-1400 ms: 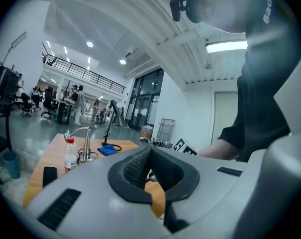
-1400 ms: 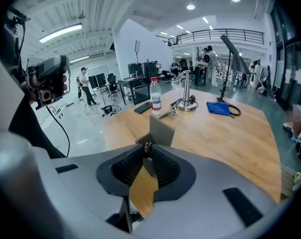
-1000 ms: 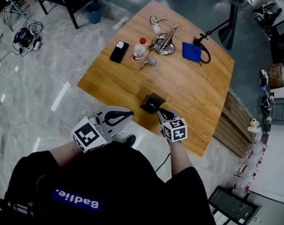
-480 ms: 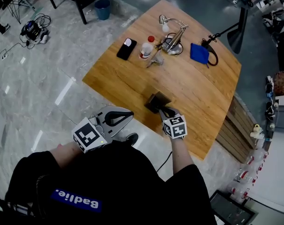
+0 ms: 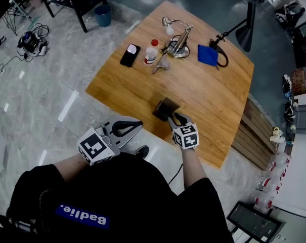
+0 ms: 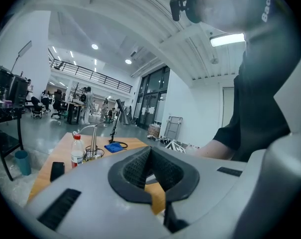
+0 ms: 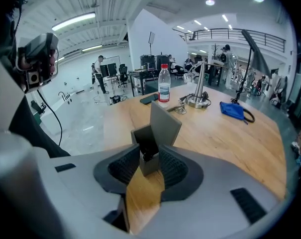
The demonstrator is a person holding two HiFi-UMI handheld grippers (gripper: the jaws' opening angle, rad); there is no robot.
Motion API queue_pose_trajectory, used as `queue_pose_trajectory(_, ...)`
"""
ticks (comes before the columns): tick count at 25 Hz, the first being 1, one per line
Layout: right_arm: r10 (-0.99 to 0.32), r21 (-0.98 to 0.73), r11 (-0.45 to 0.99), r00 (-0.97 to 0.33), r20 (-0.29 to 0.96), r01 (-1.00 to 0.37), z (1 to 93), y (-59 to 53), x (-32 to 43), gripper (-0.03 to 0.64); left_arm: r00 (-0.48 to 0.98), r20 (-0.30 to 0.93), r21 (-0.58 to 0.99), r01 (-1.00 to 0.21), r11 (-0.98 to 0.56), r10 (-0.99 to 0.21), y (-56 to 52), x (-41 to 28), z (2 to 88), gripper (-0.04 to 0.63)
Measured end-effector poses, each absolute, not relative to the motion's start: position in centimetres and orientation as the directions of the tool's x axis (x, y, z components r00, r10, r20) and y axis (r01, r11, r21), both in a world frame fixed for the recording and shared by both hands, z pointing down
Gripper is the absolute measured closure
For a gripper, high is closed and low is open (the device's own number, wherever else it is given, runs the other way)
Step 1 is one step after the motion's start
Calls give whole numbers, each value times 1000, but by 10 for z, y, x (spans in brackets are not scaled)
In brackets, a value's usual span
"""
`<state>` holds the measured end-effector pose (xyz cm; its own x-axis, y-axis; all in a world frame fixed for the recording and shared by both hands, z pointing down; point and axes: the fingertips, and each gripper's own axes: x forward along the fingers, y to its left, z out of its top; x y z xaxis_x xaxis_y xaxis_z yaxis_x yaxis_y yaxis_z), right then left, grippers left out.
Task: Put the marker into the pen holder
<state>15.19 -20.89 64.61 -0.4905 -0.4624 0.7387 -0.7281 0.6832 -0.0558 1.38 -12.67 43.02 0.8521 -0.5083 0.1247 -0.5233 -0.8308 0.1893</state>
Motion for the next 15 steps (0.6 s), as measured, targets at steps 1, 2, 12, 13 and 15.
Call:
queue_pose_trajectory(1, -478, -54, 678, -495, 726, -733, 638, -207, 153, 512, 854, 124, 194, -521, -831, -506, -126, 15, 428, 592)
queue_pose_trajectory(2, -492, -54, 673, -501, 712, -737, 630, -205, 153, 512, 856, 123, 198, -517, -833, -502, -126, 16, 427, 592)
queue_pose_trajectory(12, -635, -219, 594, -618, 464, -774, 519, -170, 141, 512, 897, 87, 204, -442, -873, -434, -131, 36, 418, 592)
queue_pose_trajectory(13, -643, -244, 592, -632, 431, -768, 508, -166, 139, 512, 902, 84, 208, -432, -877, -425, -131, 40, 417, 592)
queue_pose_trajectory(15, -656, -291, 594, -661, 363, -750, 485, -158, 134, 512, 912, 76, 216, -409, -886, -403, -130, 46, 415, 592)
